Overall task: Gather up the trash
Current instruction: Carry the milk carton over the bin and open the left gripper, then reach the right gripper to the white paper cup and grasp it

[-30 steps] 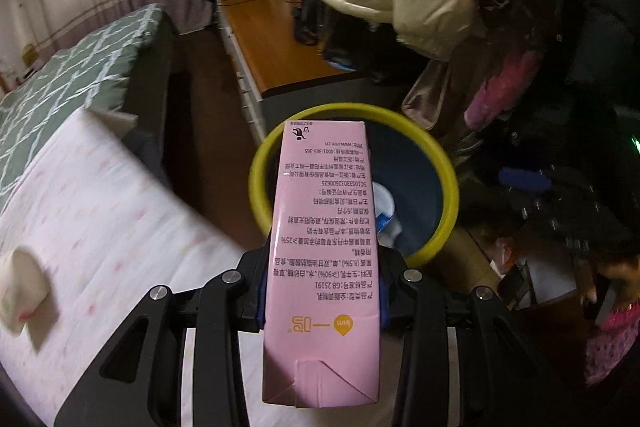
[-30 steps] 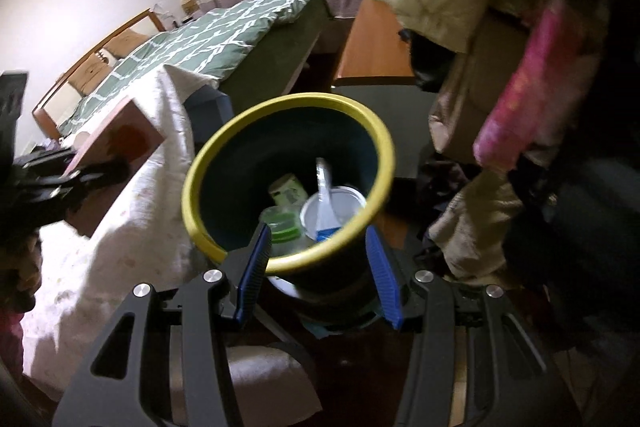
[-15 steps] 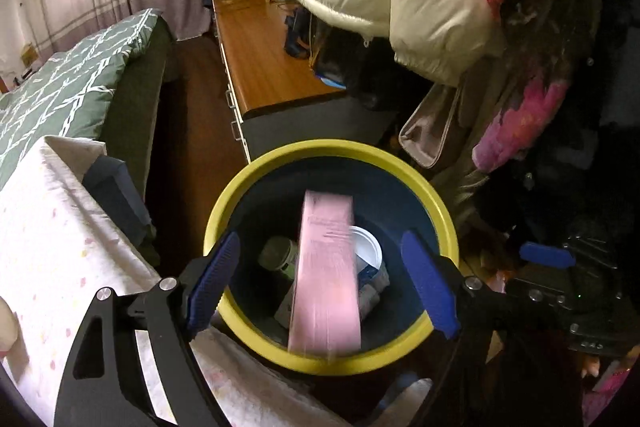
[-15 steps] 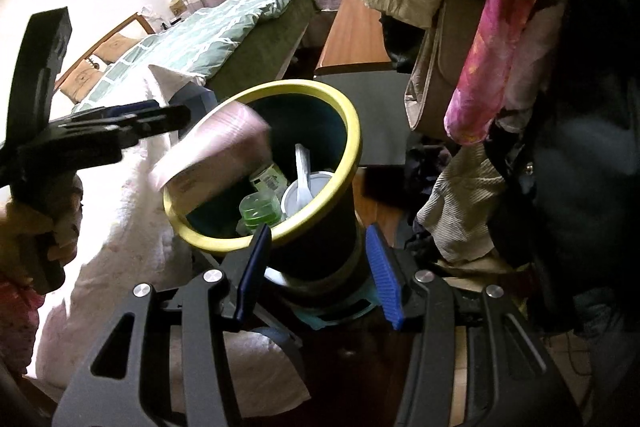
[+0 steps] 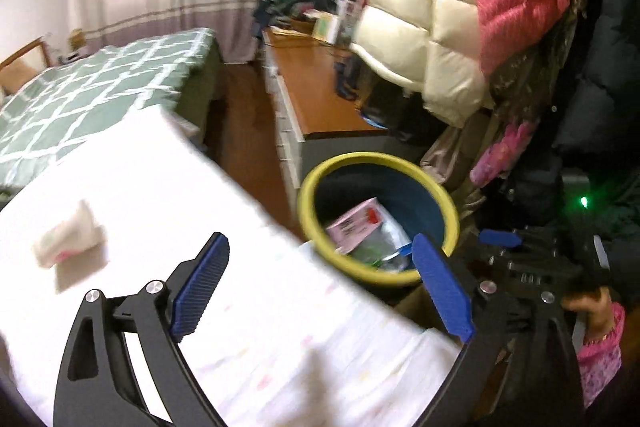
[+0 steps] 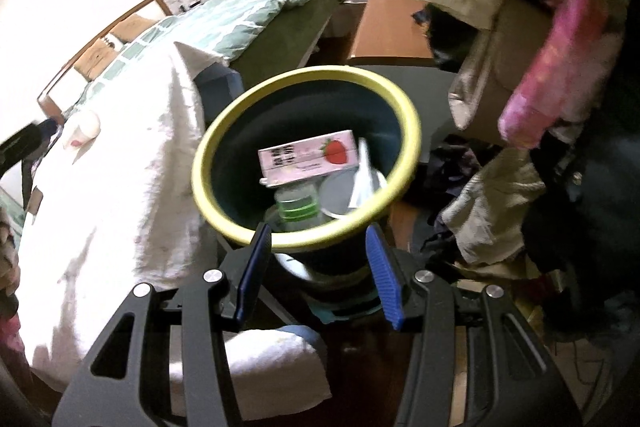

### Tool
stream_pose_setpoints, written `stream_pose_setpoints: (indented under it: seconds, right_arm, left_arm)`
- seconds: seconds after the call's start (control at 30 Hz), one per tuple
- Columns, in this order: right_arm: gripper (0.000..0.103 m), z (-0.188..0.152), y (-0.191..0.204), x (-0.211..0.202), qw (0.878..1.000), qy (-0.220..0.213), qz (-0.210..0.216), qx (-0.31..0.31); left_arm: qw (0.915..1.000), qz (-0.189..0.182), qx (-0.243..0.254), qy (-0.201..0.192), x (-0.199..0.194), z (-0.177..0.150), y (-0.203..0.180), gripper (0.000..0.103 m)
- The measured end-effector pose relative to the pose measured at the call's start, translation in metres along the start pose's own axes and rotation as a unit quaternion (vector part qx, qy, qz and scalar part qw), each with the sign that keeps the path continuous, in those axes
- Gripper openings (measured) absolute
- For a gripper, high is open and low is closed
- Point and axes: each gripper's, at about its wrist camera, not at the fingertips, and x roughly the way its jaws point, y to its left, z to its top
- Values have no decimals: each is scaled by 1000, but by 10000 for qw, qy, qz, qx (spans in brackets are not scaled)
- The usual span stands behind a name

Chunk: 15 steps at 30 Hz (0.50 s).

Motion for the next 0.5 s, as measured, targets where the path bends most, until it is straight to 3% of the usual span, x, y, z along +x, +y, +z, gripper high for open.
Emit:
stream_pose_setpoints:
  seconds: [0.23,0.5]
  right_arm:
    - [47,12,50,9,9989,36,193,-425]
    - [47,32,129,24,9927,98,542,-1070]
  left_arm:
    - [9952,789,-534,-201,-70,-56,81,92]
    - [9800,1447,-1289,-443,-125,-119,179,92]
